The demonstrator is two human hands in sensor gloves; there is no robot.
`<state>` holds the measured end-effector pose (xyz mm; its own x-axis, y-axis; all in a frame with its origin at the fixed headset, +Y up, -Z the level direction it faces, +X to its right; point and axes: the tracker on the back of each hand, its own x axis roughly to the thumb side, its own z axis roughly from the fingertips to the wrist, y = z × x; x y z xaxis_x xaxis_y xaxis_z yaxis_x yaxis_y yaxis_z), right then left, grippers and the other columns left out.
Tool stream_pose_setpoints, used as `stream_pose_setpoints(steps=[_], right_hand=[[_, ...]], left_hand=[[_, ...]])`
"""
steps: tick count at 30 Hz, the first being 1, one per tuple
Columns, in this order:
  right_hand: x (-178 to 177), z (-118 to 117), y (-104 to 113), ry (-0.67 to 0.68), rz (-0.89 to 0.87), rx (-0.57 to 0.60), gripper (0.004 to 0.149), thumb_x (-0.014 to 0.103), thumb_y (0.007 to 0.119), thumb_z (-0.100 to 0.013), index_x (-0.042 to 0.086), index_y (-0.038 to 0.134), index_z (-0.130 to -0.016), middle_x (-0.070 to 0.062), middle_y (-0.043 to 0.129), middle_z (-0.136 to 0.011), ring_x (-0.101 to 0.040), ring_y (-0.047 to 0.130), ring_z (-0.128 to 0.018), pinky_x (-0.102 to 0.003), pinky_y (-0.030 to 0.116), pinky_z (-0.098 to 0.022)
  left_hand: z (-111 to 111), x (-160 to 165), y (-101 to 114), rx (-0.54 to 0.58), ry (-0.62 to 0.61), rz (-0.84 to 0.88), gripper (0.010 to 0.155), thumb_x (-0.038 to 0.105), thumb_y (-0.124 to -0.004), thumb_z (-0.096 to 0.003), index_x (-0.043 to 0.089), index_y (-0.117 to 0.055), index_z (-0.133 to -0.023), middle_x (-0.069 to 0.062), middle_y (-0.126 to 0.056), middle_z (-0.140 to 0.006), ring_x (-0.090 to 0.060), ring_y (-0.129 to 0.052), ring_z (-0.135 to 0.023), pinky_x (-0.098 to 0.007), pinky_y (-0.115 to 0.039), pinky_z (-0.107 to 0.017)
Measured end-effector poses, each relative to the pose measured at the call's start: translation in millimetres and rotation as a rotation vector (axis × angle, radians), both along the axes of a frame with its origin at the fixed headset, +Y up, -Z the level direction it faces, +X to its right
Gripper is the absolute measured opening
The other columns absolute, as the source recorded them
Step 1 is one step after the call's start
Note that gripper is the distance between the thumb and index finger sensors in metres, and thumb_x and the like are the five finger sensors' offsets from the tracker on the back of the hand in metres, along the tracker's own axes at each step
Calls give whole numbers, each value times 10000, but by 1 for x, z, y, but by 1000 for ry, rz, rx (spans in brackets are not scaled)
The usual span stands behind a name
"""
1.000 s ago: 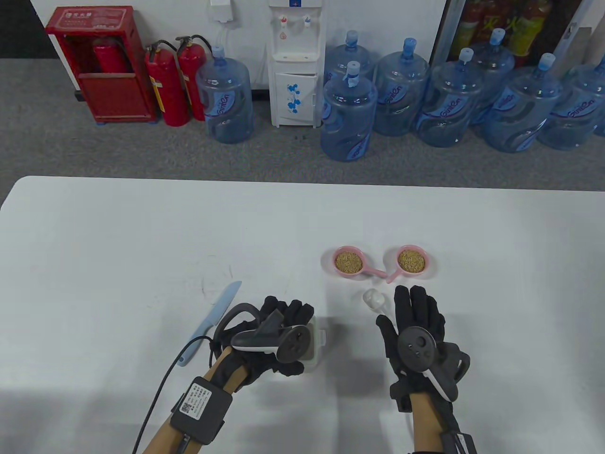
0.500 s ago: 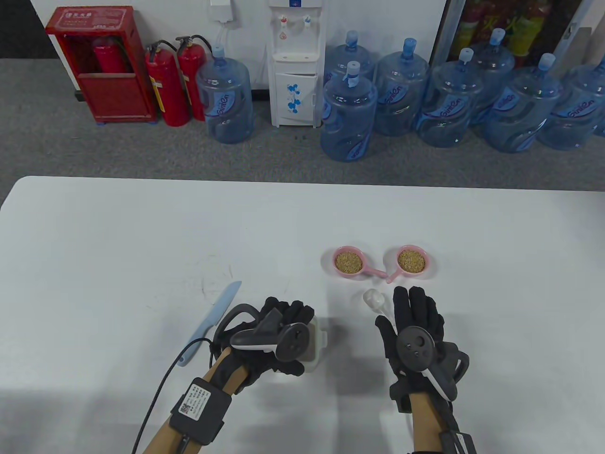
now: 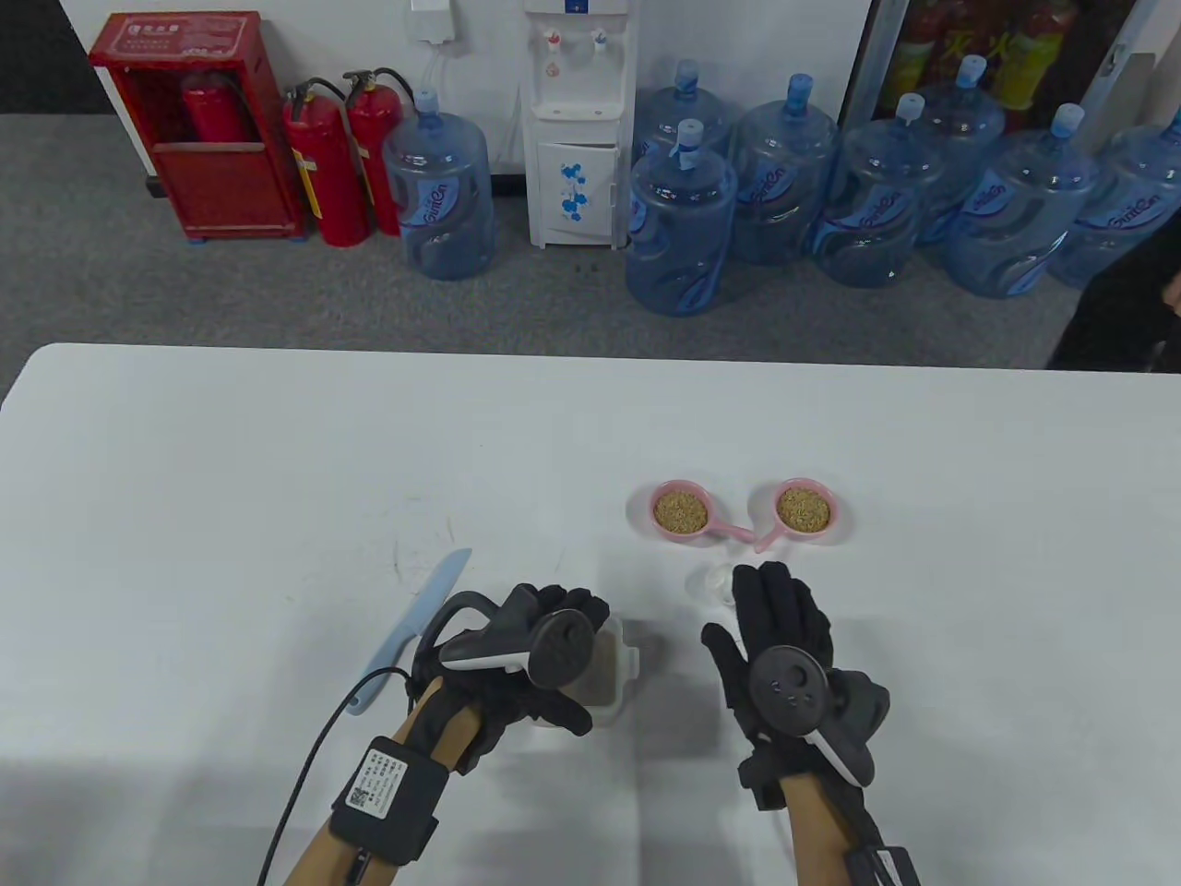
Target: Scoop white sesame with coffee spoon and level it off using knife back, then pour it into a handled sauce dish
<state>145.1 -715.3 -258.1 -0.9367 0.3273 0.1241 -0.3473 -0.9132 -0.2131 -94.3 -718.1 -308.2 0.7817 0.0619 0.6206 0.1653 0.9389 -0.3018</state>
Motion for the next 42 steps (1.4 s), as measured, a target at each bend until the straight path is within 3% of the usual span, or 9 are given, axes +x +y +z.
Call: stream_pose_setpoints(steps=[6, 12, 21, 27, 31, 34, 38, 42], right_hand=[[-55, 6, -1, 169, 103, -7, 704, 561, 613, -588, 195, 517, -1182, -141, 469, -1237, -404, 555, -1104, -596, 511, -778], [-84, 7, -12, 255, 169, -70, 696, 544, 601, -593, 185, 510, -1182, -141, 471, -1237, -398, 568, -1103, -598, 513, -779], [-93, 9, -20, 282, 239, -89, 707, 526, 606, -594, 129, 468, -1163, -178, 476, -1222, -386, 653, -1071, -572, 552, -774], [-95, 10, -21, 276, 258, -67, 653, 522, 606, -595, 149, 598, -1131, -175, 497, -1211, -360, 703, -1047, -524, 604, -769], [-95, 10, -21, 275, 259, -75, 649, 526, 607, -594, 157, 603, -1128, -176, 494, -1212, -358, 706, -1046, -519, 611, -768], [-95, 9, -21, 276, 257, -79, 650, 529, 609, -593, 158, 605, -1127, -178, 491, -1213, -358, 708, -1044, -517, 612, -768], [-95, 9, -21, 277, 255, -77, 648, 530, 615, -593, 153, 613, -1120, -181, 498, -1209, -358, 712, -1041, -516, 617, -765], [-94, 9, -21, 274, 245, -71, 641, 530, 620, -591, 155, 627, -1111, -175, 510, -1205, -353, 730, -1033, -509, 635, -760]], left_hand=[[2, 1, 0, 24, 3, -34, 1099, 685, -811, -333, 198, -323, -1189, -88, -363, -1273, -440, -514, -1186, -559, -419, -855], [6, -2, -4, 40, 13, 2, 1092, 688, -778, -334, 202, -306, -1191, -88, -339, -1277, -421, -476, -1209, -568, -424, -856], [14, -11, -11, 61, 54, 19, 1030, 725, -692, -366, 246, -306, -1192, -57, -265, -1270, -387, -333, -1207, -557, -400, -858], [18, -22, -6, 95, 56, -39, 964, 719, -642, -403, 261, -331, -1192, -65, -281, -1268, -376, -366, -1209, -553, -402, -859], [19, -41, -5, 63, 150, 36, 878, 674, -630, -457, 259, -377, -1189, -66, -332, -1266, -373, -446, -1213, -559, -423, -856], [22, -51, -5, 165, 240, 68, 761, 589, -652, -536, 246, -435, -1180, -64, -548, -1237, -360, -714, -1153, -563, -511, -836], [27, -50, -3, 170, 368, 82, 688, 550, -676, -556, 186, -579, -1132, -30, -803, -1055, -287, -953, -935, -540, -609, -799], [29, -44, 0, 170, 473, 58, 545, 470, -698, -586, 153, -721, -1029, 13, -936, -872, -229, -1062, -743, -504, -673, -766]])
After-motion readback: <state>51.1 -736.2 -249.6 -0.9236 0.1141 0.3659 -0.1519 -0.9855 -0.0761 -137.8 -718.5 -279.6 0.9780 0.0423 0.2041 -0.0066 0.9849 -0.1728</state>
